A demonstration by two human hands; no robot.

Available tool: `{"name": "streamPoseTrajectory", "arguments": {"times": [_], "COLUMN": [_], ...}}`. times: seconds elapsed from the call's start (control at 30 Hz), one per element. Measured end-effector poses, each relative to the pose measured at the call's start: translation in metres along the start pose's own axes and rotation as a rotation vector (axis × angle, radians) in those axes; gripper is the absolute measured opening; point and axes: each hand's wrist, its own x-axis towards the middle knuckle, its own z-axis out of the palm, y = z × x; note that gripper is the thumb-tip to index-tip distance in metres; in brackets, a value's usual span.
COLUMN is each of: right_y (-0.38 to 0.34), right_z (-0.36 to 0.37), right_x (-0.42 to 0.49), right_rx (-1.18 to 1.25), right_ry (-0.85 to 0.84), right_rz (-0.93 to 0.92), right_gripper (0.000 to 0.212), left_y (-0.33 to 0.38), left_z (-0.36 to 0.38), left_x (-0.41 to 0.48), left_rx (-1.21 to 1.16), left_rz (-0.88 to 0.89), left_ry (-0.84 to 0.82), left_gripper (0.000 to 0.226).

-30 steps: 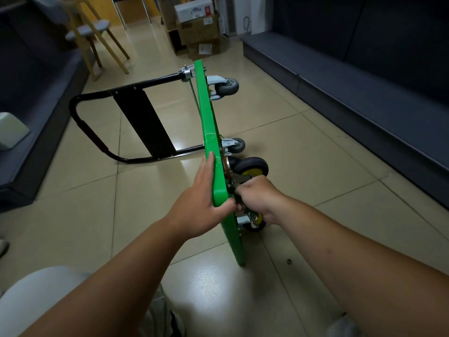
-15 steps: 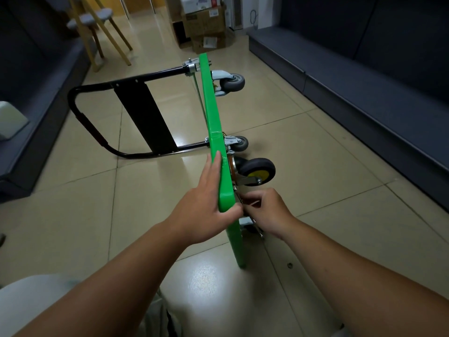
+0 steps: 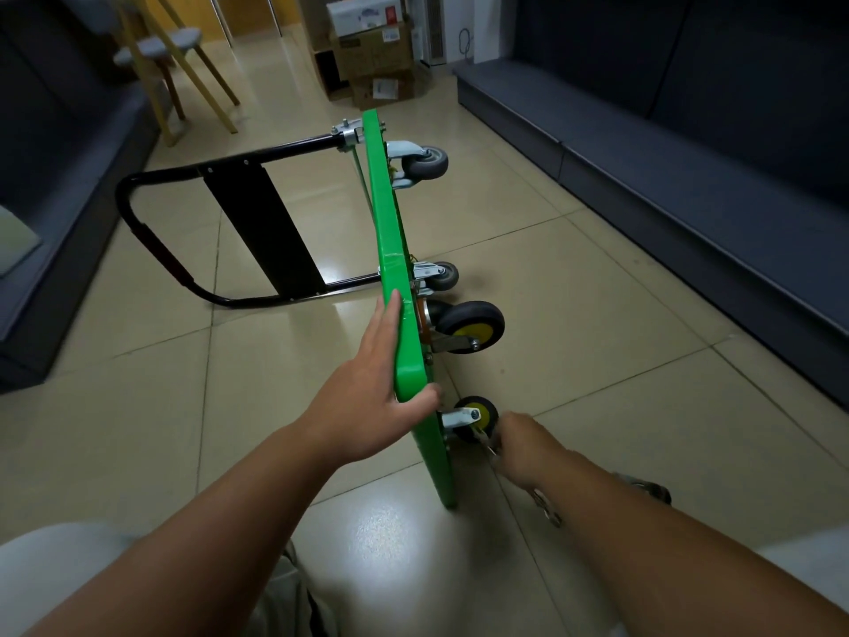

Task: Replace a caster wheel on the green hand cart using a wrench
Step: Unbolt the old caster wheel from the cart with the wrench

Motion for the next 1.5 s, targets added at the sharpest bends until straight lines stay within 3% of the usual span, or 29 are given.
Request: {"name": "streamPoseTrajectory", "arguments": {"times": [0.1, 0.2, 0.27, 0.37, 0.57, 0.9, 1.23, 1.4, 1.5], "right_y": [0.003, -0.02, -0.046, -0.078, -0.093, -0.071, -0.043, -0.03, -0.025], "right_z": [-0.012, -0.039, -0.058, -0.079, -0.081, -0.062, -0.023, 0.0, 0.008], "right_x": [-0.008, -0.008, -0.013, -0.022, -0.02, -0.008, 0.021, 0.03, 0.035], "right_rx": [0.07, 0.395, 0.629, 0.763, 0.737, 0.582, 0.607, 0.308, 0.282], "right_ry": [0.012, 0.148, 0.096, -0.012, -0.013, 0.014, 0.243, 0.461, 0.506], "right_rz": [0.172, 0.153, 0.121, 0.08, 0.022, -0.251, -0.332, -0.499, -0.504], "right_gripper": [0.024, 0.017, 0.015, 0.017, 0.022, 0.015, 0.019, 0.021, 0.022], "left_y": [0.001, 0.001, 0.001, 0.0, -0.003, -0.001, -0.004, -0.008, -0.011], "left_z": [0.001, 0.002, 0.002, 0.002, 0.002, 0.002, 0.002, 0.001, 0.0], "left_x": [0.0, 0.001, 0.001, 0.001, 0.001, 0.003, 0.003, 0.003, 0.003], "left_rx": [-0.001, -0.014, -0.016, -0.009, -0.007, 0.016, 0.001, 0.025, 0.038], "left_rz": [-0.002, -0.003, 0.004, 0.003, -0.01, -0.004, 0.006, 0.015, 0.023], "left_ry": [0.004, 0.008, 0.009, 0.007, 0.009, 0.004, -0.001, 0.011, 0.019], "left_gripper": [0.111, 0.111, 0.112, 0.114, 0.114, 0.113, 0.112, 0.11, 0.111]}}
